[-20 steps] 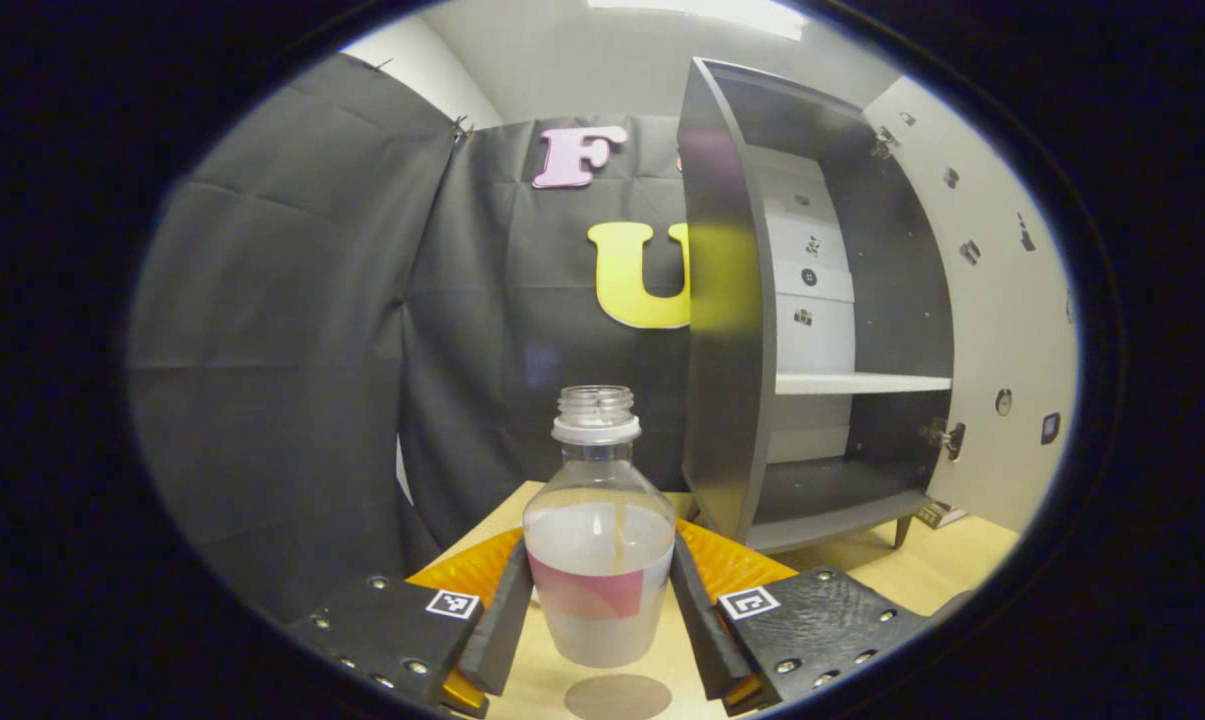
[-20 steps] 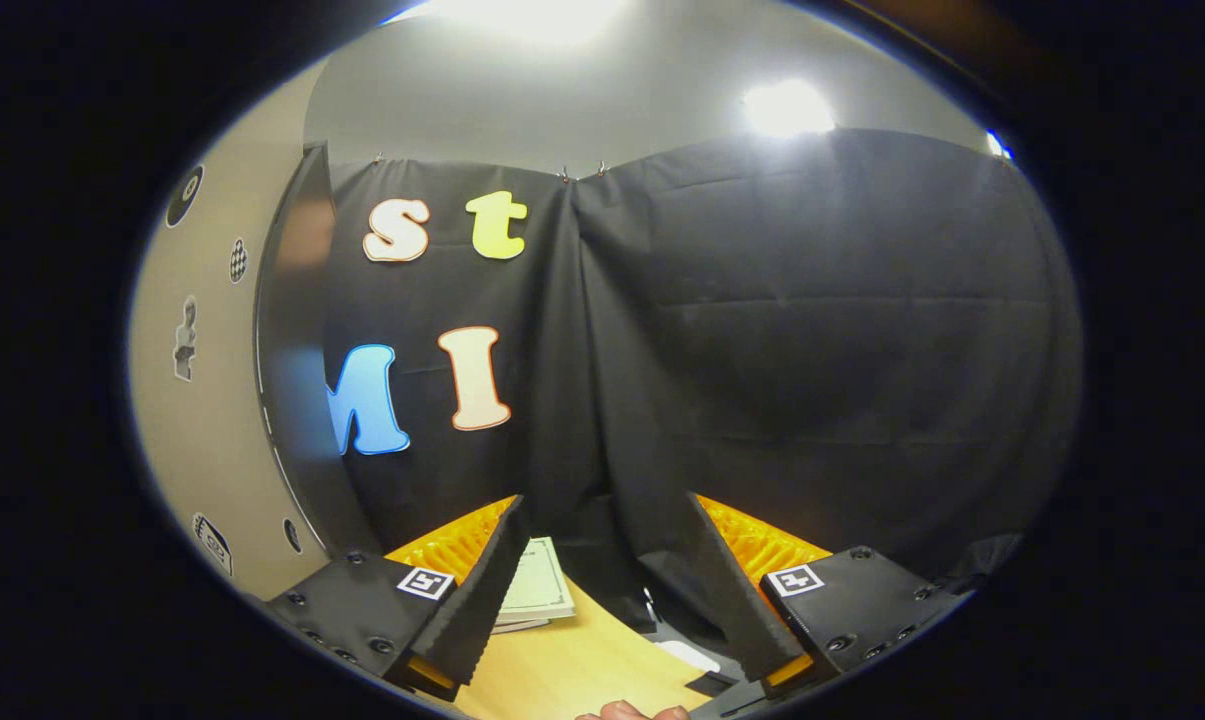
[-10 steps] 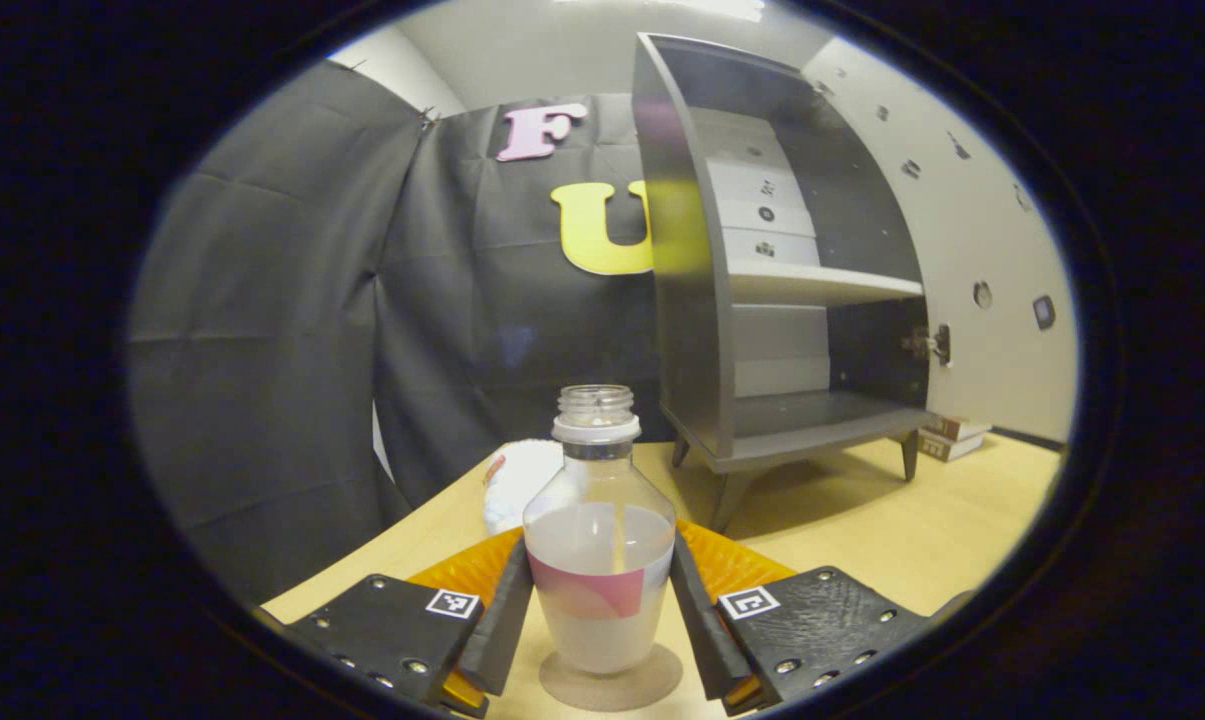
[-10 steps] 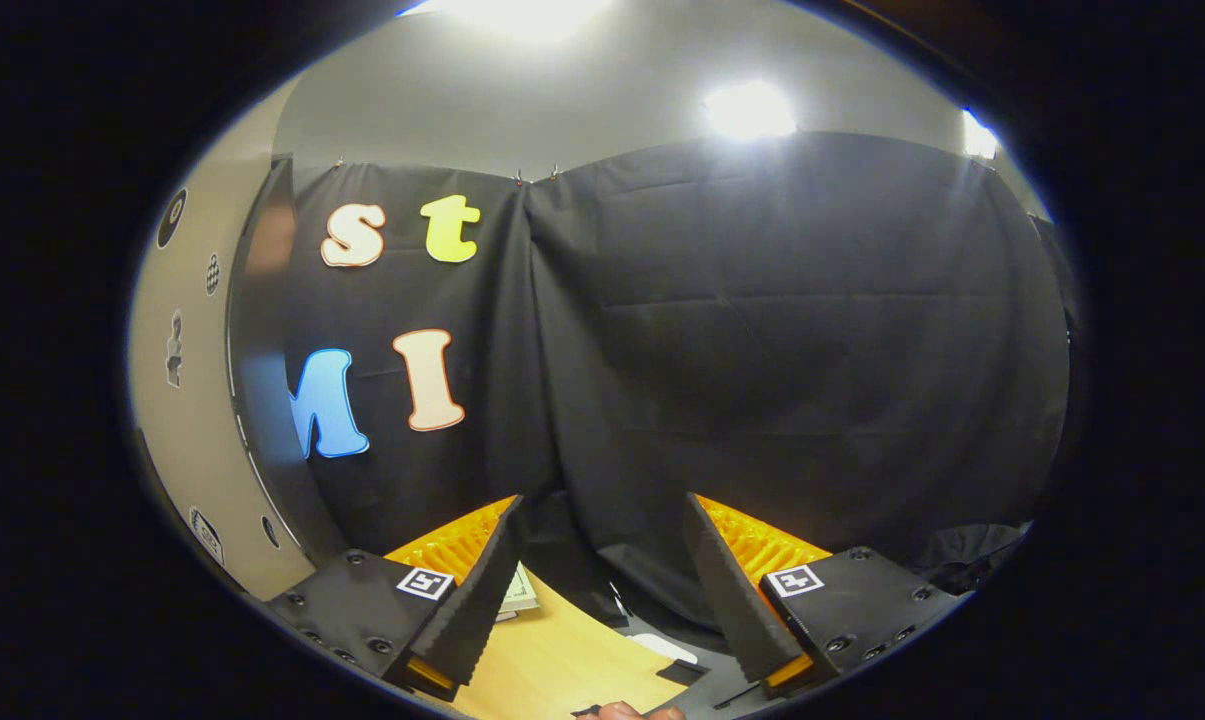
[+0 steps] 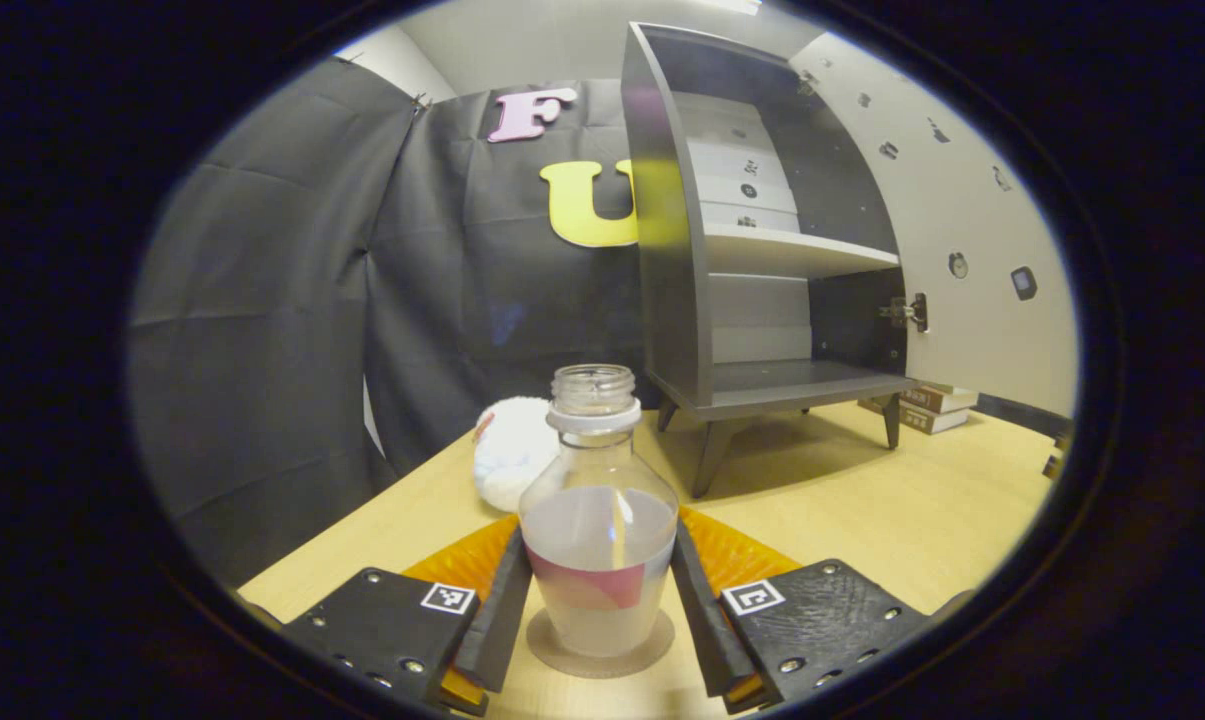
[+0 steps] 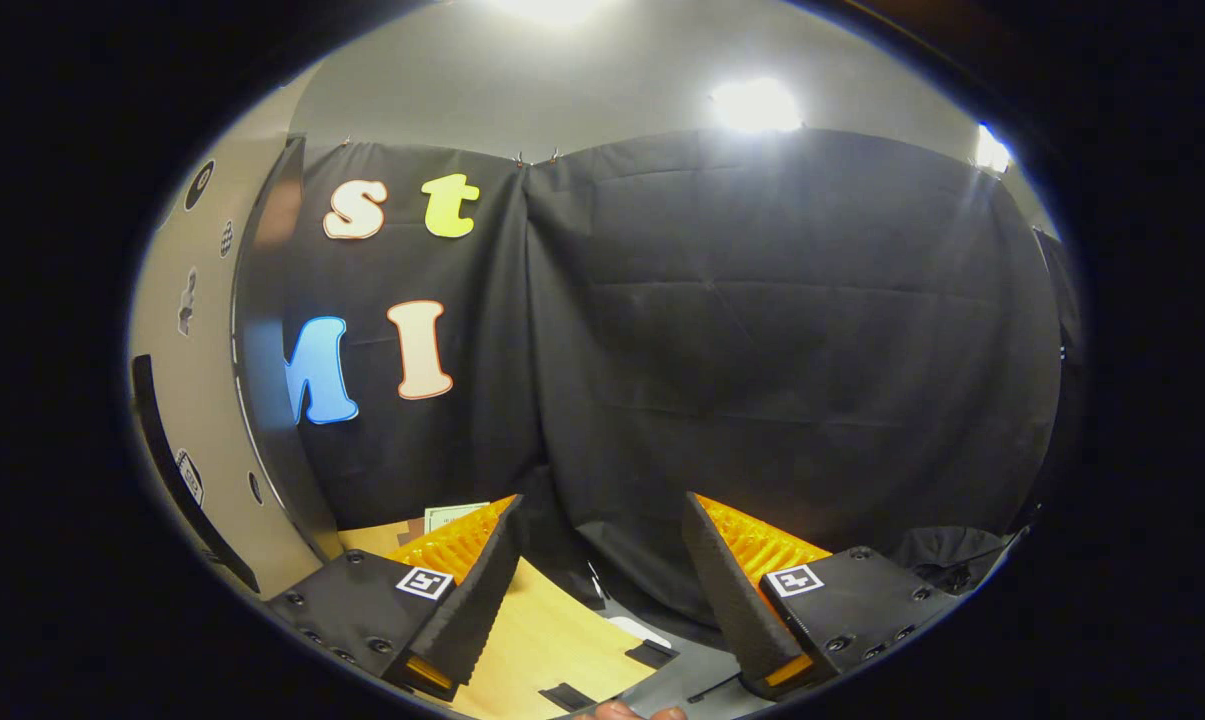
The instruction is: Open the cabinet door with the right hand, grasp the bottle in the cabinet with the left hand and place it on the coaster, then close the cabinet door with the right hand.
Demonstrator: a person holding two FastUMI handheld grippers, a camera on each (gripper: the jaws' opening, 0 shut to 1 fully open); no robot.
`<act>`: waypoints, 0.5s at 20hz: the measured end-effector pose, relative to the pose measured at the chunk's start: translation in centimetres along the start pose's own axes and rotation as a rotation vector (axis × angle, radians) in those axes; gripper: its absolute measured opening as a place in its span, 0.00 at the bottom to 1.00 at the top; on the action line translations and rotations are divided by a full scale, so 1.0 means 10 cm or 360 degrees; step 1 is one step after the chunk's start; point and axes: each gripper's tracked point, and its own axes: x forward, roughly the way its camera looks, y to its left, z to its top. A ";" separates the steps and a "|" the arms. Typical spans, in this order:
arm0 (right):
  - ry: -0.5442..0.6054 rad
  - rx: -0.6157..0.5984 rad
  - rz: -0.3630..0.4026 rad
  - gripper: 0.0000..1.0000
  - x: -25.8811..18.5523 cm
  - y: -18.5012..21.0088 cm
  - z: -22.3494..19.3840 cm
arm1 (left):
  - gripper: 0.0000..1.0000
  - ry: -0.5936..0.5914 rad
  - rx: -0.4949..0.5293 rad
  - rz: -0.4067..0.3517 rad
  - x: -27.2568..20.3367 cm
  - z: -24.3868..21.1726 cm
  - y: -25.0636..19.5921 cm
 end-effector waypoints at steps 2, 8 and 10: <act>0.0010 -0.0042 -0.0003 0.92 -0.05 -0.02 -0.10 | 0.76 0.0010 0.0012 -0.0027 -0.01 0.02 -0.02; 0.0131 -0.0121 0.0045 0.93 -0.39 0.01 -0.57 | 0.89 -0.0037 -0.0002 -0.0089 -0.11 0.36 0.02; 0.0191 -0.0106 0.0065 0.93 -0.46 0.05 -0.77 | 0.90 -0.0077 0.0039 -0.0119 -0.24 0.58 0.00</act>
